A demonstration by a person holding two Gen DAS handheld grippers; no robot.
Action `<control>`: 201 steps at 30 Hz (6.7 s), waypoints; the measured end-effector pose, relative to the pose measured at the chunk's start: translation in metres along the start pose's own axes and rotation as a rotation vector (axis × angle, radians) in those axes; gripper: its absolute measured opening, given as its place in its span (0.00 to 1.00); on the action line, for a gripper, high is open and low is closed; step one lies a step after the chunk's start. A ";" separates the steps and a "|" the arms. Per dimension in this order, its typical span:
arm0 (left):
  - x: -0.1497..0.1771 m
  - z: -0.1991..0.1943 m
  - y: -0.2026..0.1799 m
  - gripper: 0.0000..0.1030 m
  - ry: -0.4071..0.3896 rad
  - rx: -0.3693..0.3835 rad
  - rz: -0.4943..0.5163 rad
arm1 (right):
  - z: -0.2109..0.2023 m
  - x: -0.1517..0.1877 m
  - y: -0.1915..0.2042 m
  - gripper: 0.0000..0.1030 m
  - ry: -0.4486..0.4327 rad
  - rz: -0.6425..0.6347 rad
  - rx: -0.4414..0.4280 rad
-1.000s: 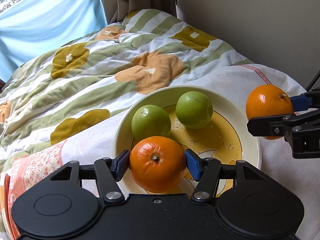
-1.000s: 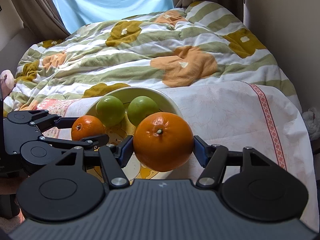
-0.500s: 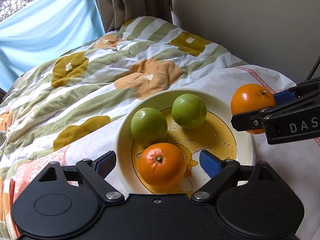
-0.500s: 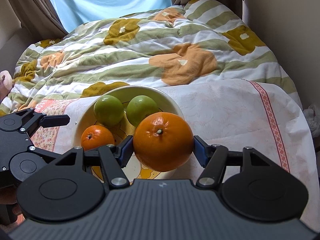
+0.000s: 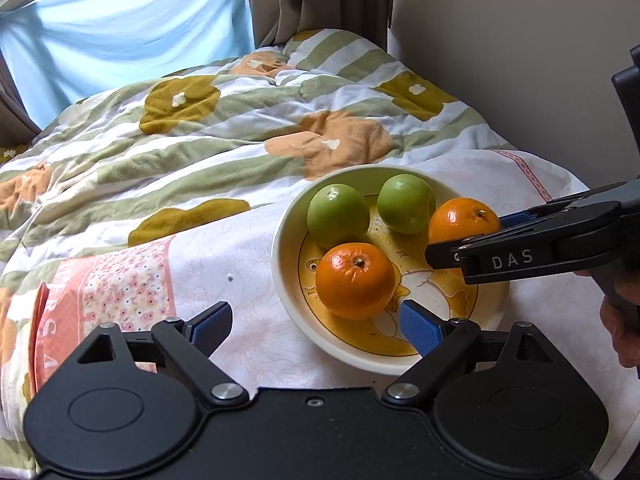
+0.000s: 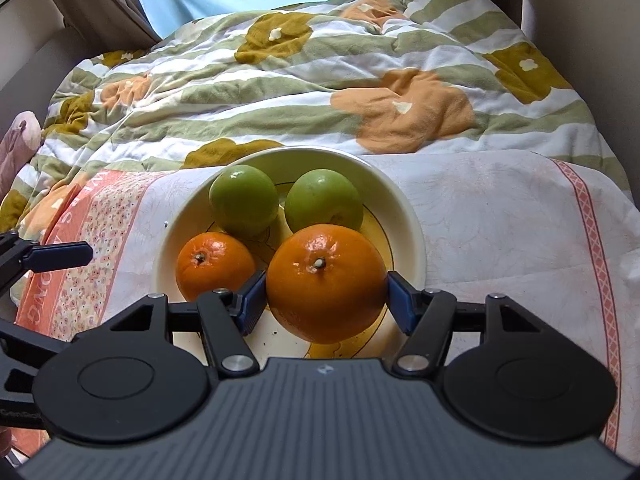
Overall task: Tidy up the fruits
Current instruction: 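Lower the orange into the bowl beside the apples and open the right tool, then withdraw both tools from the bowl and move toward the brown kiwis, then close the left tool on one brown kiwi while the right tool grasps the other kiwi, then carry both held kiwis up and over the duck bowl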
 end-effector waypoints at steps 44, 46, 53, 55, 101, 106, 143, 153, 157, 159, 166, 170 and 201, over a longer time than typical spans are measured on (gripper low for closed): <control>0.059 -0.123 -0.021 0.97 -0.199 -0.162 -0.151 | -0.142 0.035 0.018 1.00 -0.180 -0.211 -0.020; 0.065 -0.132 -0.022 0.98 -0.215 -0.182 -0.155 | -0.151 0.040 0.019 1.00 -0.190 -0.209 -0.038; 0.087 -0.152 -0.020 0.98 -0.209 -0.191 -0.144 | -0.169 0.060 0.024 1.00 -0.189 -0.188 -0.054; 0.092 -0.154 -0.018 0.98 -0.197 -0.181 -0.138 | -0.170 0.066 0.027 1.00 -0.184 -0.172 -0.061; 0.101 0.002 0.017 0.56 0.181 0.210 0.271 | -0.068 0.108 0.097 0.98 -0.023 0.456 0.120; 0.099 0.004 0.018 0.53 0.188 0.224 0.264 | -0.062 0.107 0.100 0.95 -0.010 0.459 0.111; 0.099 -0.025 0.035 0.52 0.113 0.195 0.212 | -0.035 0.096 0.110 0.64 0.007 0.443 0.072; 0.083 -0.058 0.030 0.52 0.047 0.191 0.177 | -0.080 0.082 0.102 0.64 -0.069 0.416 0.092; 0.072 -0.072 0.024 0.52 0.005 0.183 0.155 | -0.100 0.074 0.095 0.64 -0.102 0.379 0.098; 0.067 -0.079 0.019 0.52 -0.014 0.175 0.148 | -0.107 0.070 0.091 0.64 -0.115 0.366 0.095; 0.047 -0.093 -0.005 0.52 -0.071 0.138 0.102 | -0.127 0.054 0.063 0.64 -0.152 0.303 0.056; 0.036 -0.092 -0.021 0.52 -0.087 0.112 0.061 | -0.129 0.044 0.042 0.64 -0.159 0.263 0.033; 0.015 0.025 -0.083 0.90 -0.051 -0.099 -0.069 | -0.057 0.008 -0.058 0.64 -0.074 0.058 -0.132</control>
Point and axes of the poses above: each gripper's, at about its wrist camera, not at the fingertips, and z roughly the way its jaws point, y to its left, x to its underside, the point moved 6 cm from there along z, roughly the way its jaws point, and after that the axes turned 15 degrees about -z, right-handed, at the moved point
